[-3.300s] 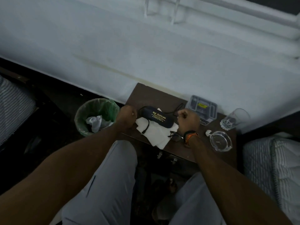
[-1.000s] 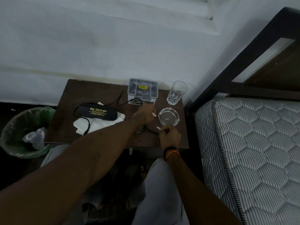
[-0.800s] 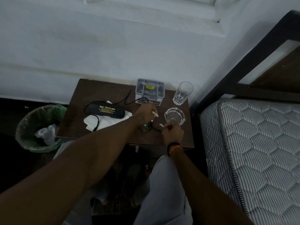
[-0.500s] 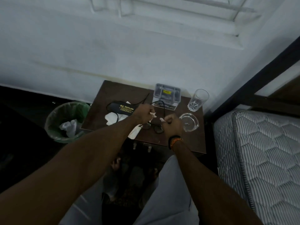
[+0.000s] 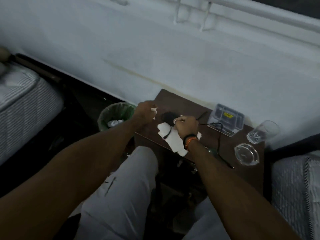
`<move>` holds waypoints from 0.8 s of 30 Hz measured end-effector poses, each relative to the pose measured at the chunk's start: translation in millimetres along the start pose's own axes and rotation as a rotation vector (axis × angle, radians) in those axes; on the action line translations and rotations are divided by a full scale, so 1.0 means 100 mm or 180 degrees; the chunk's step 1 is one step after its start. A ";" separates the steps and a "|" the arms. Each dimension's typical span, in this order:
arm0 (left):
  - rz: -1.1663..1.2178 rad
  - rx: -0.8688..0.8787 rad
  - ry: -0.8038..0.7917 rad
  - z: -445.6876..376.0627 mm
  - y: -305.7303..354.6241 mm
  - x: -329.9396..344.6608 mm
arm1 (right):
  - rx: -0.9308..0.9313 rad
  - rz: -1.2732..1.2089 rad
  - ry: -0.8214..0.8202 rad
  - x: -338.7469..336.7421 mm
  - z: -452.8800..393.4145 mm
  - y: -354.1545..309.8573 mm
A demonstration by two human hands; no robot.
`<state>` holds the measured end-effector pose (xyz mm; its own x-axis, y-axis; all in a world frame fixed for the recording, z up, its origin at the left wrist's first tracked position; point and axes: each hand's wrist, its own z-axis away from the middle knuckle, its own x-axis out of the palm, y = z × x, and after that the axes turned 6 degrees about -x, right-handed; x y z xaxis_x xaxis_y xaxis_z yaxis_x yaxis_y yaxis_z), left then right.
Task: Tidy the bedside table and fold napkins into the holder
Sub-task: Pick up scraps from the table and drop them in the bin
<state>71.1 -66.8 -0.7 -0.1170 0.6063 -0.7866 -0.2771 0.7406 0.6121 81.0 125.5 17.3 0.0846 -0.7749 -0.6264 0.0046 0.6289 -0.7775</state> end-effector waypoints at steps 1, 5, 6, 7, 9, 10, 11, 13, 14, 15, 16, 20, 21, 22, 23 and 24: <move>0.0087 -0.0098 0.0021 -0.04 -0.09 -0.07 | 0.0012 -0.0003 -0.0035 0.07 -0.06 -0.06; 0.0328 -0.0609 0.0050 -0.14 -0.52 -0.29 | -0.0141 -0.0168 -0.0421 0.48 -0.27 -0.35; 0.0390 -0.0699 0.0074 -0.15 -0.66 -0.33 | -0.0183 -0.0131 -0.0575 0.62 -0.33 -0.41; 0.0469 -0.0774 0.0070 -0.16 -0.78 -0.35 | -0.0215 -0.0073 -0.0721 0.74 -0.38 -0.47; 0.0671 -0.1088 0.0107 -0.17 -1.03 -0.36 | -0.0274 0.0080 -0.1011 0.99 -0.48 -0.54; 0.0909 -0.1342 0.0144 -0.19 -1.21 -0.36 | -0.0323 0.0187 -0.1171 1.19 -0.55 -0.57; 0.1136 -0.1570 0.0180 -0.21 -1.33 -0.33 | -0.0365 0.0315 -0.1275 1.33 -0.60 -0.60; 0.1459 -0.1857 0.0227 -0.22 -1.46 -0.26 | -0.0440 0.0560 -0.1317 1.48 -0.67 -0.63; 0.1601 -0.1925 0.0209 -0.23 -1.48 -0.24 | -0.0457 0.0610 -0.1299 1.51 -0.70 -0.64; 0.1686 -0.1964 0.0196 -0.23 -1.50 -0.23 | -0.0425 0.0630 -0.1300 1.57 -0.73 -0.65; 0.1676 -0.2008 0.0197 -0.24 -1.56 -0.23 | -0.0406 0.0666 -0.1328 1.67 -0.79 -0.66; 0.1818 -0.2073 0.0260 -0.33 -1.78 -0.22 | -0.0407 0.0860 -0.1408 2.04 -0.91 -0.72; 0.1853 -0.2041 0.0255 -0.36 -1.83 -0.23 | -0.0396 0.0836 -0.1432 2.09 -0.92 -0.75; 0.1906 -0.2024 0.0186 -0.38 -1.88 -0.24 | -0.0381 0.0808 -0.1479 2.14 -0.93 -0.78; 0.2044 -0.2003 0.0068 -0.41 -1.94 -0.26 | -0.0362 0.0793 -0.1560 2.16 -0.93 -0.82; 0.2232 -0.1969 -0.0064 -0.42 -1.97 -0.28 | -0.0382 0.0810 -0.1673 2.17 -0.93 -0.86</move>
<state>89.1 -242.2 -102.4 -0.4348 0.8655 -0.2487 -0.6085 -0.0787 0.7897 6.1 -102.7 -57.3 0.5501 -0.4465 -0.7057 -0.1905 0.7556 -0.6267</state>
